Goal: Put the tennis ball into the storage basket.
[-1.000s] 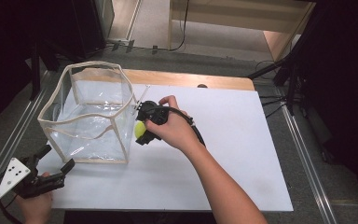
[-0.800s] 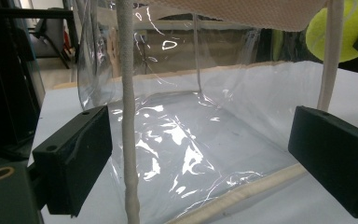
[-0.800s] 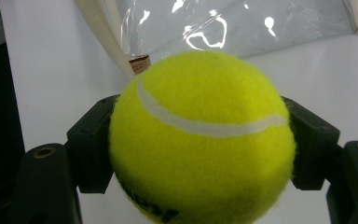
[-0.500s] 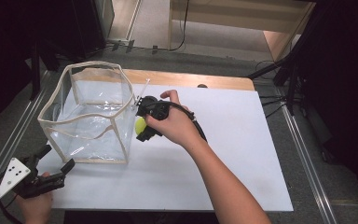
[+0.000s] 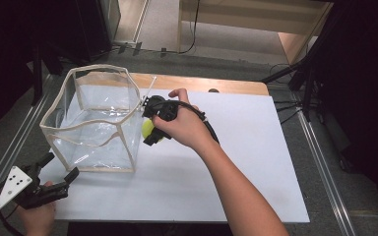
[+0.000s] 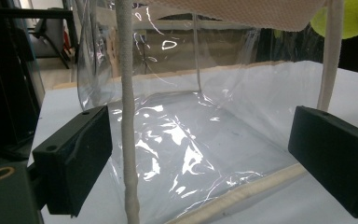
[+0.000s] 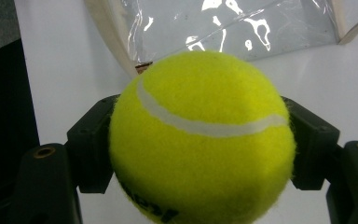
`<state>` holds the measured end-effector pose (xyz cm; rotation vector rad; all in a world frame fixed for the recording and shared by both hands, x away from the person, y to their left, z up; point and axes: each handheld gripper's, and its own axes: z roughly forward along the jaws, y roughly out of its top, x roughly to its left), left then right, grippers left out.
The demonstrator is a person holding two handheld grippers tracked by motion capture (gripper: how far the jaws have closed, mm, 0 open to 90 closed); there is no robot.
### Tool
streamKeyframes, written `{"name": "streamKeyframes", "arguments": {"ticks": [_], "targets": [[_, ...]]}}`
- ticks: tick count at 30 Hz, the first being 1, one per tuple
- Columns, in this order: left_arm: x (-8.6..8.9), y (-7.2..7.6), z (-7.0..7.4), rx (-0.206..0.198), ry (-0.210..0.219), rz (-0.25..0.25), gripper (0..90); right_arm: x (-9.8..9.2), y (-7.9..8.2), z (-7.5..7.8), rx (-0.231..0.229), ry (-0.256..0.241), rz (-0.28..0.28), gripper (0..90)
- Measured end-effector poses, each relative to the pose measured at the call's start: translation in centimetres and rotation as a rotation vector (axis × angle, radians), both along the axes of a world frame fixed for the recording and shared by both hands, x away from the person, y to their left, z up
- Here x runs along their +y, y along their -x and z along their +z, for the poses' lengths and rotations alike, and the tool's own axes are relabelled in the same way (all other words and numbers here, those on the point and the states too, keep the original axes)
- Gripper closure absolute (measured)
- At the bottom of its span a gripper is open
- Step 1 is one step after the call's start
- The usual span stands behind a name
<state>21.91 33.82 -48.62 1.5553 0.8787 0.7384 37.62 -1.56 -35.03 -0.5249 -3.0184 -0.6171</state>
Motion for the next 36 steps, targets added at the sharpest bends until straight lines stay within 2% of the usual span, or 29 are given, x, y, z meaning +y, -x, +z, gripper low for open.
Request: {"name": "streamKeyframes", "arguments": {"ticks": [17,36], "targets": [[0.0,0.0,0.0,0.000,0.000,0.000,6.5,0.4,-0.2,1.6,-0.009,0.011,0.027,23.2],[0.0,0.0,0.0,0.002,0.001,0.001,6.5,1.0,-0.6,4.0,-0.017,0.018,0.034,23.2]]}}
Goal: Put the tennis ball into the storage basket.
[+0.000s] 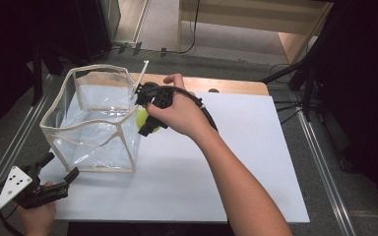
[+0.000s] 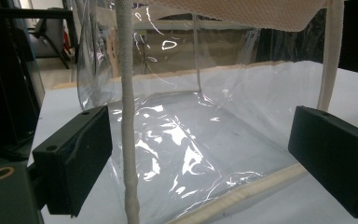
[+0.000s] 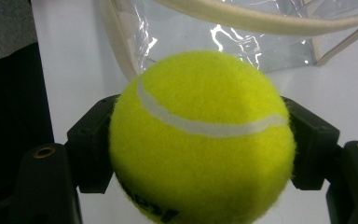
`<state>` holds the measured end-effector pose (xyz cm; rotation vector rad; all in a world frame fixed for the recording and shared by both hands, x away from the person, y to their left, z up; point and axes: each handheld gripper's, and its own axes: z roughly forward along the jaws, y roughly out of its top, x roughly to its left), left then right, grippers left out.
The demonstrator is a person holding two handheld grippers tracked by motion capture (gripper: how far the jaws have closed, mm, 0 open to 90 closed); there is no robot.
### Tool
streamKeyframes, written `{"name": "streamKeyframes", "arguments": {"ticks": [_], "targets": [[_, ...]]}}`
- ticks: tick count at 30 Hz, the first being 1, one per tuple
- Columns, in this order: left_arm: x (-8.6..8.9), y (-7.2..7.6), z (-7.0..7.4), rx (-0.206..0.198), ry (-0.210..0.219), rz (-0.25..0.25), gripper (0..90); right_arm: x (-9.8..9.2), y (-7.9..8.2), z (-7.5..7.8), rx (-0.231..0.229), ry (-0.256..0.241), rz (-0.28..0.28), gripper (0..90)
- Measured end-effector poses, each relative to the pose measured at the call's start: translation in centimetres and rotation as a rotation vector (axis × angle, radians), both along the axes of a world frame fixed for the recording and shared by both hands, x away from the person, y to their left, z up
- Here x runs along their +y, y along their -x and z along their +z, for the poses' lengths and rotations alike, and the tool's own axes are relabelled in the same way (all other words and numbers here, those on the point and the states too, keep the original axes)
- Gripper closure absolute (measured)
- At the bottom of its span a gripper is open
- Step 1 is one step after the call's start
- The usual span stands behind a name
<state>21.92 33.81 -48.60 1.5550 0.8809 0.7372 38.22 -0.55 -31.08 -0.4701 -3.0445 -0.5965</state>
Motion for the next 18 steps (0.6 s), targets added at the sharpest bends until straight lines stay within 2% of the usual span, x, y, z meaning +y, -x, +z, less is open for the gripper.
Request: {"name": "streamKeyframes", "arguments": {"ticks": [18], "targets": [[0.0,0.0,0.0,0.001,0.001,0.000,6.5,0.0,-0.5,2.3,-0.007,0.006,-0.002,23.2]]}}
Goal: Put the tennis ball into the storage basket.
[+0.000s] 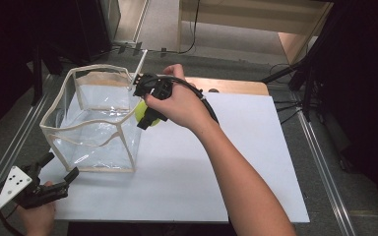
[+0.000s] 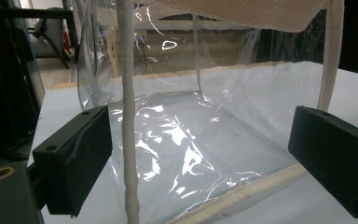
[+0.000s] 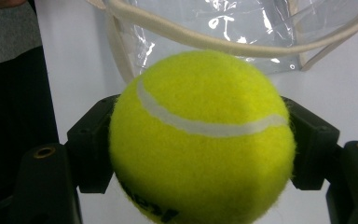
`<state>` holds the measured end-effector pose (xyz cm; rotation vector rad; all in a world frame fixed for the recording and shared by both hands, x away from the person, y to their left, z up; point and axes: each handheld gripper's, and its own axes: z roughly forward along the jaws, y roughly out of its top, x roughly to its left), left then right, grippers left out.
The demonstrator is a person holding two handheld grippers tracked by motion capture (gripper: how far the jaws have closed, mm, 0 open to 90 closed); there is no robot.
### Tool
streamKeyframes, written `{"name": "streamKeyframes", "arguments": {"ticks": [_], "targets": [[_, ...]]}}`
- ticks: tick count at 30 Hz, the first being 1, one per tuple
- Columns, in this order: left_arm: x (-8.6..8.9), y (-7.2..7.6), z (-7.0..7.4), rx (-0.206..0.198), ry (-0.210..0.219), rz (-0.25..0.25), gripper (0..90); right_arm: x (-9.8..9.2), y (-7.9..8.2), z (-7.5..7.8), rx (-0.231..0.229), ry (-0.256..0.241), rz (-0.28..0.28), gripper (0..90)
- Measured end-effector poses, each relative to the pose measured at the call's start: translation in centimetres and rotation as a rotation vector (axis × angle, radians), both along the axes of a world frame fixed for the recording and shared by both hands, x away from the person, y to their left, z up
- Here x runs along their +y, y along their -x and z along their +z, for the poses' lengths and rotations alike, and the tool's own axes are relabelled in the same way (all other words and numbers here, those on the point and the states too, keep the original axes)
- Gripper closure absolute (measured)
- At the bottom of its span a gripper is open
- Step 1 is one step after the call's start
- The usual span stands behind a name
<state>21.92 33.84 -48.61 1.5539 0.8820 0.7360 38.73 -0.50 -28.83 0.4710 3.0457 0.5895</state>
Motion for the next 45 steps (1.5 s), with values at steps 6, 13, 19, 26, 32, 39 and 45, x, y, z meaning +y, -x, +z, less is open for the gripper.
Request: {"name": "streamKeyframes", "arguments": {"ticks": [6,13,19,26,32,39,45], "targets": [[0.0,0.0,0.0,-0.001,-0.001,0.000,6.5,0.3,-0.2,0.6,-0.004,0.003,-0.001,23.2],[0.0,0.0,0.0,-0.001,0.000,-0.001,6.5,0.8,-0.6,1.5,-0.012,0.006,0.003,23.2],[0.0,0.0,0.0,-0.001,0.000,-0.001,6.5,1.4,-0.8,2.0,-0.014,0.006,0.007,23.2],[0.0,0.0,0.0,-0.001,0.001,-0.002,6.5,2.1,-1.2,2.4,-0.011,0.011,0.009,23.2],[0.0,0.0,0.0,-0.001,0.004,-0.004,6.5,2.5,-1.6,2.4,-0.007,0.019,0.010,23.2],[0.1,0.0,0.0,0.001,0.006,-0.002,6.5,2.9,-1.9,2.5,-0.002,0.019,0.004,23.2],[0.0,0.0,0.0,0.001,0.004,-0.004,6.4,3.5,-2.1,2.8,-0.013,0.015,0.009,23.2]]}}
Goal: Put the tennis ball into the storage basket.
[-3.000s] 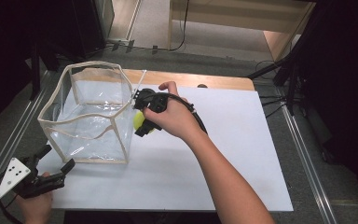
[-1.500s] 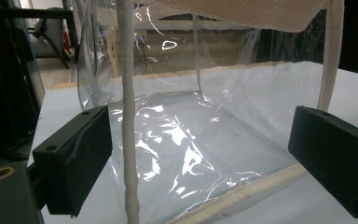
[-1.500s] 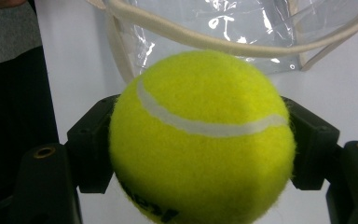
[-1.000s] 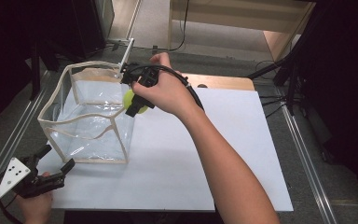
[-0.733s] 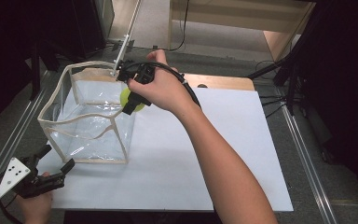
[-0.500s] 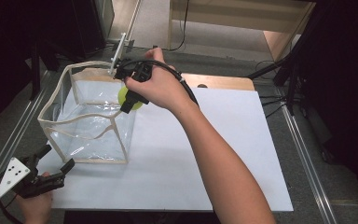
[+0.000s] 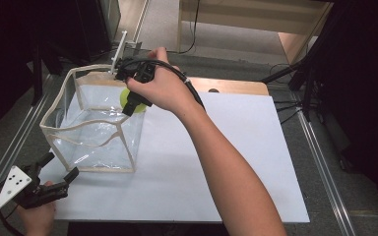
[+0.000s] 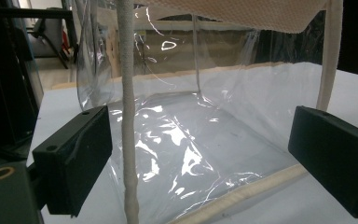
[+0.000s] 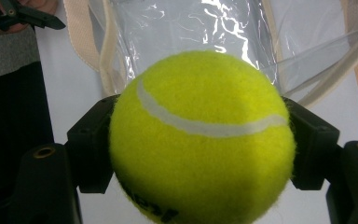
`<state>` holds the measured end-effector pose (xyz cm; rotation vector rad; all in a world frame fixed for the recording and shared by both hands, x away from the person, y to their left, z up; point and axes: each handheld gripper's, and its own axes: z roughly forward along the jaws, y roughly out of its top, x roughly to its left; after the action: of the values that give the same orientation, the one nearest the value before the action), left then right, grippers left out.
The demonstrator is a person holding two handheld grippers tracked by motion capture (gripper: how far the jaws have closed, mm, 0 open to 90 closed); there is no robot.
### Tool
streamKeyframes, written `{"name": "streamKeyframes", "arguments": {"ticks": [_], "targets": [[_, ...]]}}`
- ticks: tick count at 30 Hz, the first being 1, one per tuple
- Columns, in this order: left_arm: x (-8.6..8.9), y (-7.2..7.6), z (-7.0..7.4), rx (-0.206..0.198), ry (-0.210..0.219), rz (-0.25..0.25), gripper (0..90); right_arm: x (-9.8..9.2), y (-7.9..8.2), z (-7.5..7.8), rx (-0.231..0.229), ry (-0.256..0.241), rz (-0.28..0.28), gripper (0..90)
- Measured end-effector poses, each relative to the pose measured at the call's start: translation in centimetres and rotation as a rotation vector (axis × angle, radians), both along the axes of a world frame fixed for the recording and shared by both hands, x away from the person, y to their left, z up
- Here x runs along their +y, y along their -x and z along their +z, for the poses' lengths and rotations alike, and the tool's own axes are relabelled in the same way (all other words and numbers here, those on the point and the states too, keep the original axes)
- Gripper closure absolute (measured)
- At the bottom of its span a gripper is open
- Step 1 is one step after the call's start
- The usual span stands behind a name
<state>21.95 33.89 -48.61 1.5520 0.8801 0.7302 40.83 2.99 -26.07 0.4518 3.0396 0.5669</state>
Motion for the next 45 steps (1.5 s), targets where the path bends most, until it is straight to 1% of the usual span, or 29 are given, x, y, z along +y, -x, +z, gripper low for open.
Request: {"name": "streamKeyframes", "arguments": {"ticks": [5,9,10,11,12,18,21,27,33,37,40,42,45], "targets": [[0.0,0.0,0.0,0.001,0.003,0.001,6.5,0.8,-0.1,0.3,0.001,0.013,0.008,23.2],[0.0,0.0,0.0,0.000,0.003,0.001,6.5,1.2,-0.2,0.4,-0.002,0.004,0.016,23.2],[0.0,0.0,0.0,0.000,0.003,0.000,6.5,1.4,-0.2,0.4,0.000,0.009,0.007,23.2],[0.1,0.0,0.0,0.001,-0.002,0.000,6.5,1.5,-0.3,0.4,-0.007,0.008,0.021,23.2],[0.1,0.0,0.0,0.001,-0.002,0.000,6.5,1.6,-0.3,0.4,-0.002,0.007,0.015,23.2],[0.1,0.0,0.0,-0.001,0.003,-0.001,6.5,2.4,-0.5,0.2,0.000,0.016,0.024,23.2],[0.1,0.0,0.0,0.000,0.002,0.000,6.5,2.7,-0.6,-0.1,-0.002,0.013,0.026,23.2],[0.1,0.0,0.0,0.000,0.002,-0.001,6.5,3.8,-0.8,-0.7,0.002,0.025,0.035,23.2],[0.1,0.0,0.0,0.001,0.002,-0.001,6.5,4.2,-1.0,-1.1,0.001,0.030,0.040,23.2],[0.1,0.0,0.0,0.001,0.003,0.000,6.5,4.5,-1.1,-1.5,-0.004,0.042,0.039,23.2],[0.1,0.0,0.0,0.001,-0.001,-0.001,6.5,4.7,-1.1,-1.9,-0.009,0.054,0.042,23.2],[0.0,0.0,0.0,0.000,0.008,0.000,6.5,4.8,-1.1,-2.2,-0.005,0.050,0.040,23.2],[0.0,0.0,0.0,0.000,0.006,0.001,6.5,5.0,-1.1,-2.8,-0.005,0.064,0.048,23.2]]}}
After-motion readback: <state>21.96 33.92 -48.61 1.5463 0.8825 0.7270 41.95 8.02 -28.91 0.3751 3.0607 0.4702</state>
